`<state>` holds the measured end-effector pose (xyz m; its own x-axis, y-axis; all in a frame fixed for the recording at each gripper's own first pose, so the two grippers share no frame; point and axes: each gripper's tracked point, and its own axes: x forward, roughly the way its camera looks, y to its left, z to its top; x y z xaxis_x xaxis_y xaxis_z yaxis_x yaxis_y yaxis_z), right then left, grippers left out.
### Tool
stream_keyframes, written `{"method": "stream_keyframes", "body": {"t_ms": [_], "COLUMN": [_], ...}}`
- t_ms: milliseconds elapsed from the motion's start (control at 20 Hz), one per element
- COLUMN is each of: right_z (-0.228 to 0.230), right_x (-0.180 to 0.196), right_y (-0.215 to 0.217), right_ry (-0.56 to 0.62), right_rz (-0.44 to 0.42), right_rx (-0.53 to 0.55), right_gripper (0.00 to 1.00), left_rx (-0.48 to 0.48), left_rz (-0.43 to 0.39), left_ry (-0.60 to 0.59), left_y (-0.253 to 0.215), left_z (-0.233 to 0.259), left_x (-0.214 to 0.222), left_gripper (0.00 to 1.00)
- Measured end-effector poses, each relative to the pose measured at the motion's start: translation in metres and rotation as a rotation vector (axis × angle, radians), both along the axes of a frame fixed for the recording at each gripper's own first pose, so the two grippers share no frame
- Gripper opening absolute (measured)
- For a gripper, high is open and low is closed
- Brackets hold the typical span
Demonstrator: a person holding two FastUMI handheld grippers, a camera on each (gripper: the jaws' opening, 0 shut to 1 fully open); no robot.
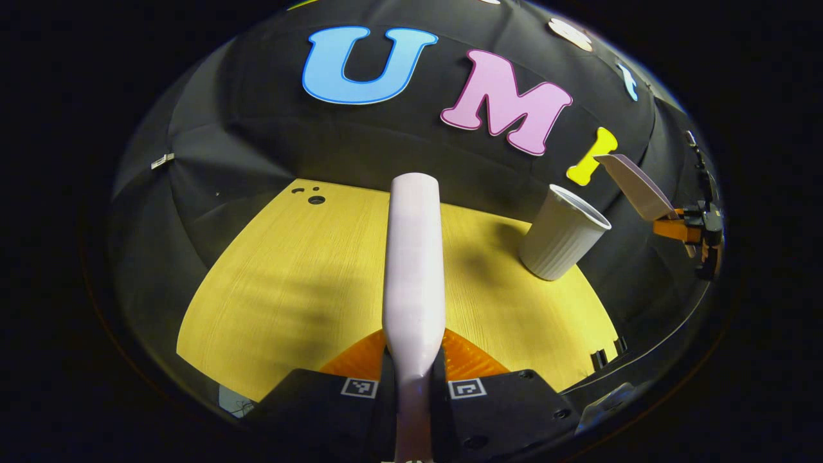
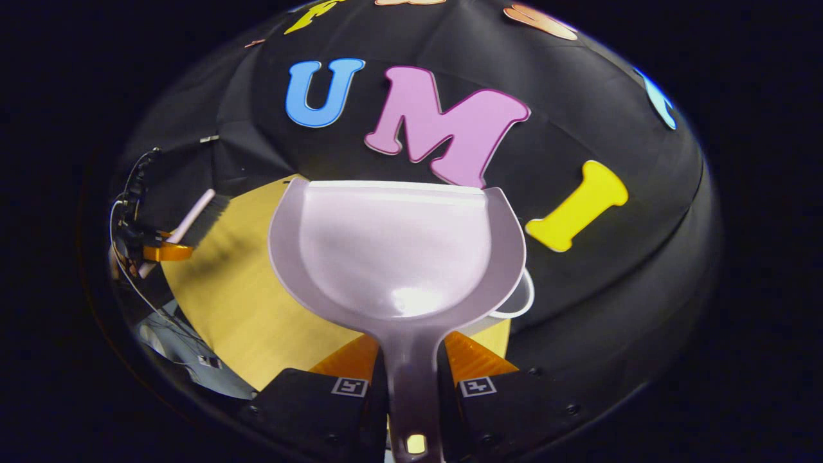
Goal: Pick up the small broom and dustpan from the desktop, sweep the trash into the dustpan with the broom, and then empty the trash into the garbage bin.
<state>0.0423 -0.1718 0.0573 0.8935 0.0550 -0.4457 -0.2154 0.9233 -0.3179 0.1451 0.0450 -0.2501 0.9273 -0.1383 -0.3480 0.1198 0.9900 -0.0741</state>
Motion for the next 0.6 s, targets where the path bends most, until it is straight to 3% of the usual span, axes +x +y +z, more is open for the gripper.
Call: {"method": "stream_keyframes", "body": {"t_ms": [150, 300, 600], "right_z": [-0.059, -0.121, -0.224], "right_x": [-0.010, -0.022, -0.041], "right_y": [0.053, 0.085, 0.102], "right_ry": [0.089, 0.184, 0.368], "right_rz": [0.032, 0.047, -0.036], "right_rx": [0.063, 0.106, 0.260], "right_gripper": [0.34, 0.39, 0.37], "left_rx": [0.022, 0.063, 0.121], "left_rz": [-0.007, -0.014, 0.021], "left_ry": [0.013, 0.037, 0.146], "left_y": [-0.001, -0.002, 0.005], "left_z": [-0.013, -0.031, -0.073], "left_x": [0.008, 0.020, 0.057], "left_gripper": [0.25, 0.26, 0.26]}}
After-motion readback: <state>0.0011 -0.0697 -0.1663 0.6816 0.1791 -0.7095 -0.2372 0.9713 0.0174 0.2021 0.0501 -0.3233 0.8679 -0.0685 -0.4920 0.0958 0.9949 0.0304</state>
